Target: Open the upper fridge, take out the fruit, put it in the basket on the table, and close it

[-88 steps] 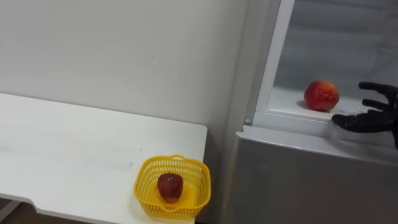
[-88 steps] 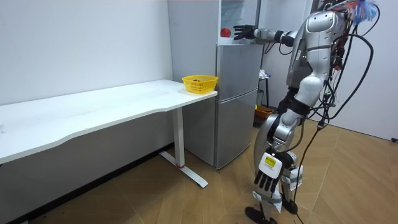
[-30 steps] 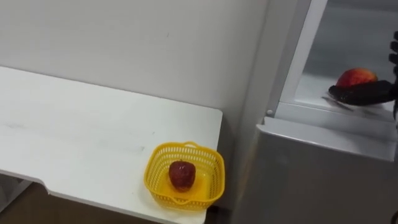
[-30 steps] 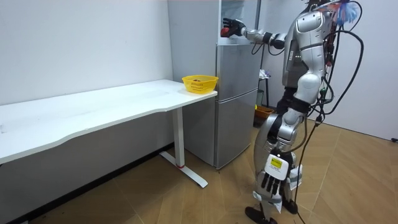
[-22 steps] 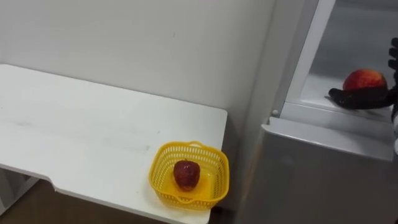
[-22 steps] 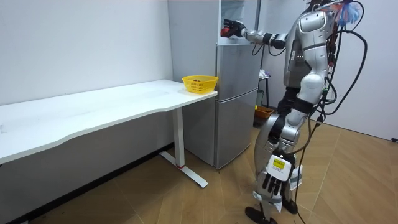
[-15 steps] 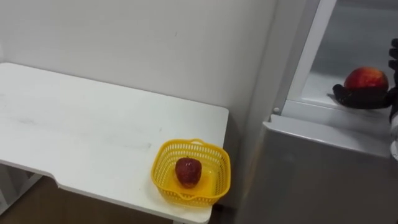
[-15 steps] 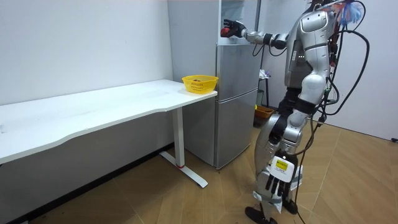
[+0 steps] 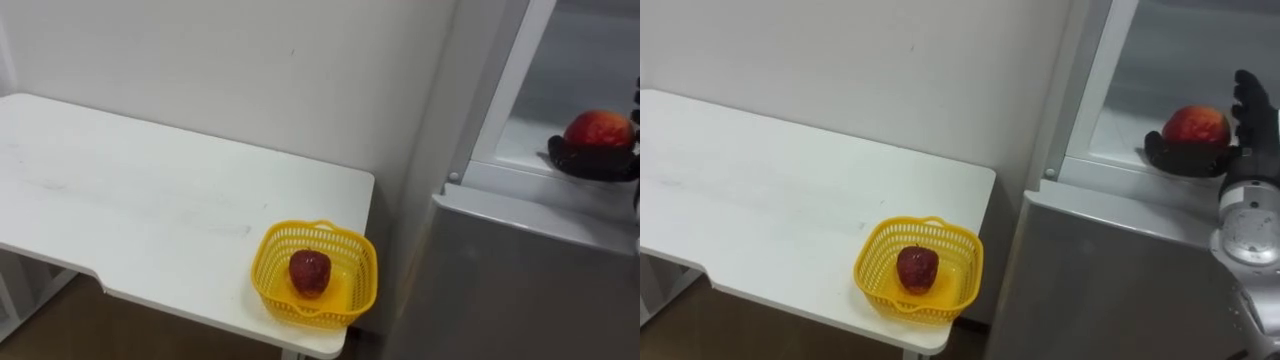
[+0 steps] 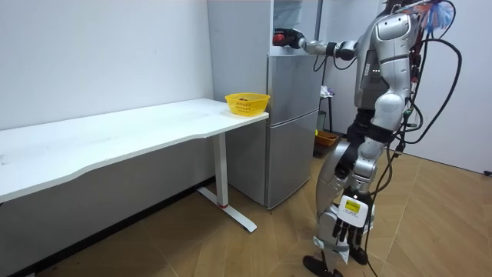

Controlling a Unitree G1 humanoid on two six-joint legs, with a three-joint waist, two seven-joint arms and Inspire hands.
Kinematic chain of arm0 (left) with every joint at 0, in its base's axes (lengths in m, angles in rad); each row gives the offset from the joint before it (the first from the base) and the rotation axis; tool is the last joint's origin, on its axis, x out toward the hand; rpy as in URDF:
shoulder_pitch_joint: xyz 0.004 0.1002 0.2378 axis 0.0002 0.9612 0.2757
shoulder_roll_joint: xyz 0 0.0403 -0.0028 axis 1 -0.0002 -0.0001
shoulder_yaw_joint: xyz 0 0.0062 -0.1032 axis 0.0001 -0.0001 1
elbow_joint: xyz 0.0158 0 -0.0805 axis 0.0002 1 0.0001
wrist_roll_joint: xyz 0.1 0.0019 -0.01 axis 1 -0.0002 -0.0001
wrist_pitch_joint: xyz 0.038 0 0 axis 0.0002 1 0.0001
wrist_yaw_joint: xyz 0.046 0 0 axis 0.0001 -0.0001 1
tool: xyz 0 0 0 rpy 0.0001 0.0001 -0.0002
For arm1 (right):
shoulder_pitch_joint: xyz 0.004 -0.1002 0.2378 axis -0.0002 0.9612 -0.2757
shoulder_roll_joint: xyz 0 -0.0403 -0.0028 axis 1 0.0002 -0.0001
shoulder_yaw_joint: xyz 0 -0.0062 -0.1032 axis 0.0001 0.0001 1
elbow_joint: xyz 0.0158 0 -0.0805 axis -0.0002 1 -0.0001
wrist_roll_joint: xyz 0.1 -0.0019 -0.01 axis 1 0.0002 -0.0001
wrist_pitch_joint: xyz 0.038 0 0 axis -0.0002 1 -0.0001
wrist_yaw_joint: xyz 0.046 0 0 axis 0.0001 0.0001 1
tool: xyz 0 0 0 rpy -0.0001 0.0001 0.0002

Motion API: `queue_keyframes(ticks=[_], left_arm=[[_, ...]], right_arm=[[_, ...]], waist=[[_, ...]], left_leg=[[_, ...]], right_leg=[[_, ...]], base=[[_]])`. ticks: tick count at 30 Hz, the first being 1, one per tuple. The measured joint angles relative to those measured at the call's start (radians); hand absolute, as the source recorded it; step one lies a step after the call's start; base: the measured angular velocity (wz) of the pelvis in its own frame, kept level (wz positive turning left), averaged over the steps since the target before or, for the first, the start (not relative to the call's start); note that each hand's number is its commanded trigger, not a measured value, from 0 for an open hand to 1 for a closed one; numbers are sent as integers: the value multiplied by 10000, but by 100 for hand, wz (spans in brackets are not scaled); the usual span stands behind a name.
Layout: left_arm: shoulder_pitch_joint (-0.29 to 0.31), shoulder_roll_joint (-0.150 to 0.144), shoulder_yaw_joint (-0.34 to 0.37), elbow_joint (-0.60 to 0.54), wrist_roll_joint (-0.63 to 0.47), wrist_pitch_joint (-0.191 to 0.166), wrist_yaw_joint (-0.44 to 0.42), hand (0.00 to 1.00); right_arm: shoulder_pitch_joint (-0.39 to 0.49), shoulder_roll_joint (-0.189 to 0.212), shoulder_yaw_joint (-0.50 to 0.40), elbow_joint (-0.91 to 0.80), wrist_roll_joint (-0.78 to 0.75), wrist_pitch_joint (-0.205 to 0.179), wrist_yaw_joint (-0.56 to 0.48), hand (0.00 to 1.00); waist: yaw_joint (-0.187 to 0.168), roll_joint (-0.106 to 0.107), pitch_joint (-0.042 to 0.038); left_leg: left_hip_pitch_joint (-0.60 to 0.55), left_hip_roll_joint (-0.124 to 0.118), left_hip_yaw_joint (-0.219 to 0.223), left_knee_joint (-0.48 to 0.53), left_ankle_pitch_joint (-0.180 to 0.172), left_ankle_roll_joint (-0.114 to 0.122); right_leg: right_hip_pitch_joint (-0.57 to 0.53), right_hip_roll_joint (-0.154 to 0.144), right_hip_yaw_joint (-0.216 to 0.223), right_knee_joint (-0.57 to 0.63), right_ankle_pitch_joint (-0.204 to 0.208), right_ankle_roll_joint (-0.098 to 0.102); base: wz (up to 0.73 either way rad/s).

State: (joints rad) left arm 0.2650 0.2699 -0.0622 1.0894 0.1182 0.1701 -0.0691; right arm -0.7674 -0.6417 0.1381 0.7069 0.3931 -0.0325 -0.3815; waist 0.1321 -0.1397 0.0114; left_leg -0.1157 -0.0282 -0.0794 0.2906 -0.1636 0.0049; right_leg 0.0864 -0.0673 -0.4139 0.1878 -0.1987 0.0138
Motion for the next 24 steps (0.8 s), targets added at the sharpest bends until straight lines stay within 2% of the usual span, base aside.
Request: queue_keyframes(ticks=[9,16,19,24], left_arm=[[-29,0,8,-86,57,304,-226,0],[-138,-1,47,-84,76,476,-305,0],[-153,-1,209,-90,110,491,-289,0],[-169,-13,512,-91,116,489,-183,0]], right_arm=[[-405,-158,-100,855,49,17,1395,100],[-562,-275,-263,1106,311,135,2063,100],[-568,-276,-395,1078,357,328,2231,100],[-569,-278,-498,956,375,571,2319,100]], waist=[[4,7,-9],[5,16,-40],[3,1,-96],[13,23,-96]], left_leg=[[-11,2,-13,12,3,-2],[40,7,-31,17,9,-10],[55,7,-31,12,27,-14],[206,3,-21,-24,26,-13]], right_leg=[[7,6,-4,4,24,-39],[23,16,-15,1,25,-42],[44,17,-11,-8,25,-42],[179,16,19,-28,25,-41]], base=[[0],[0],[0],[0]])
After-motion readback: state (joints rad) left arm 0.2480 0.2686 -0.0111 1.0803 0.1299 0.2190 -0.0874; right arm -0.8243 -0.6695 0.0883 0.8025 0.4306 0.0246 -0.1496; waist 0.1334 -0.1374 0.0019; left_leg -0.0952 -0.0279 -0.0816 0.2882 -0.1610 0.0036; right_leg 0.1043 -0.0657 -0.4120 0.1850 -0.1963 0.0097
